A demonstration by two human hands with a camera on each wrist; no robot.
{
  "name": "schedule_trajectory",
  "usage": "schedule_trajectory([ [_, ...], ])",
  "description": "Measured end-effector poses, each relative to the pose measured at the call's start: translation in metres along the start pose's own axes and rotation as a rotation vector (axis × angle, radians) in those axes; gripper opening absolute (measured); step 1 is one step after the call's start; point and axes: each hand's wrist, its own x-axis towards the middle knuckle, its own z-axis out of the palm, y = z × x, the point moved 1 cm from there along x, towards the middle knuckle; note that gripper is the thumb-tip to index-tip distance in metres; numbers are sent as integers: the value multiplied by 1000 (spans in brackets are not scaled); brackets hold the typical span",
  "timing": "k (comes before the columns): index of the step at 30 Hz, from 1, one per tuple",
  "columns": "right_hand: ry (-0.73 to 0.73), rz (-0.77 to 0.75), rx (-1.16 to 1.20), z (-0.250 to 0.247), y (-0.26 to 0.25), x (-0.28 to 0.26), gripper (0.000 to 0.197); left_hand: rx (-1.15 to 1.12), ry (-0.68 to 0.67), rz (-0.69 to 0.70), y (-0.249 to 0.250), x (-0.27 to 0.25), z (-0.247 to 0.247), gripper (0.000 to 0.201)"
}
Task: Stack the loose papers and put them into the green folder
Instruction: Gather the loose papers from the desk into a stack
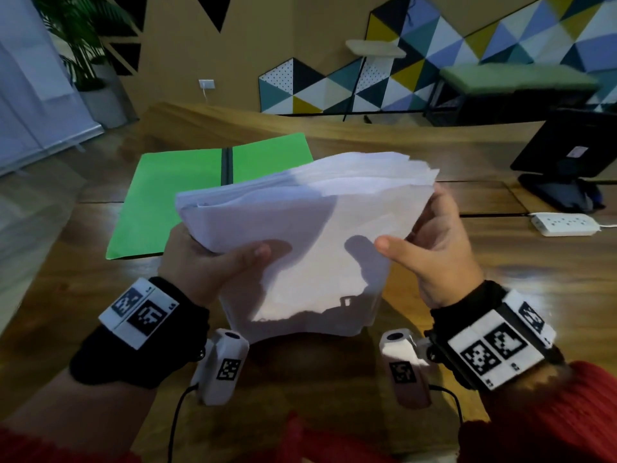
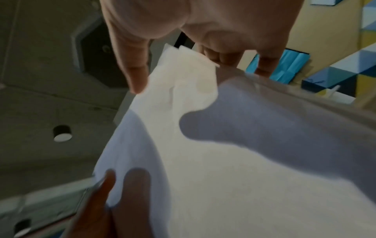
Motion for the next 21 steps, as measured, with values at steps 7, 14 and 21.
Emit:
schedule_trajectory([
  [7,47,-274,-114,13,-24,2,26,-126,93,37,15,0,11,34],
  [14,-74,62,-77,-12,-3,10,96,18,96,-84,1,0,3,42],
  [21,103,-60,46,11,-22,1,38,169,239,-19,16,3,9,25],
])
